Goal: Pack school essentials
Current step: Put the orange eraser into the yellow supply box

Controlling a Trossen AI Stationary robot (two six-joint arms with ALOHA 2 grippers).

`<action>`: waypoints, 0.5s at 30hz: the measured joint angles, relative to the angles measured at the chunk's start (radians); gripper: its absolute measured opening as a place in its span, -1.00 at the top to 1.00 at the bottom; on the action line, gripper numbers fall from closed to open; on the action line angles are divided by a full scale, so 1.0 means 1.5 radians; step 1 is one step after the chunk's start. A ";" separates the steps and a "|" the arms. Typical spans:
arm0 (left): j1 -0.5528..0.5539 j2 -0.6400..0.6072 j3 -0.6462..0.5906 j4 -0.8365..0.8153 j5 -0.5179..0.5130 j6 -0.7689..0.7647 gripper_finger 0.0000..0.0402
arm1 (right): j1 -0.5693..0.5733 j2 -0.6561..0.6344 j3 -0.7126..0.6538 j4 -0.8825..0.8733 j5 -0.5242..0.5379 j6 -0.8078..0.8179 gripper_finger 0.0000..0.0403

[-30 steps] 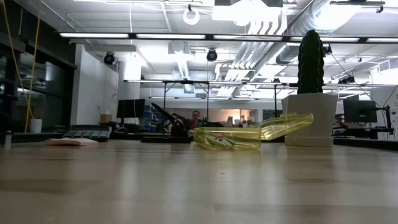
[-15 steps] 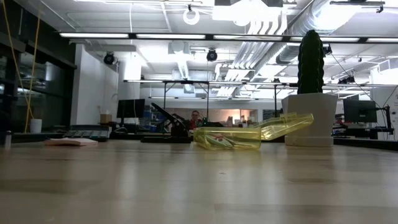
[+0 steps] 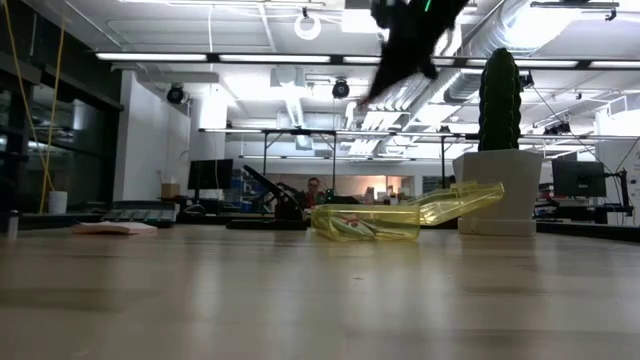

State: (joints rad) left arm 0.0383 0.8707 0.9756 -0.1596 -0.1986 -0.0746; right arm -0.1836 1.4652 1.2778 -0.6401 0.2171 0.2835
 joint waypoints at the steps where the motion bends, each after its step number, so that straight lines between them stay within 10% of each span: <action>1: 0.000 0.000 0.000 0.000 0.000 0.000 0.14 | -0.005 0.027 0.000 -0.016 0.011 0.019 1.00; 15: 0.000 0.000 0.000 0.000 -0.018 0.000 0.14 | -0.031 0.256 -0.001 -0.020 0.029 0.158 0.99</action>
State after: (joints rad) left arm 0.0383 0.8703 0.9756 -0.1596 -0.2253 -0.0751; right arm -0.2293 1.8494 1.2766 -0.6708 0.2601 0.5198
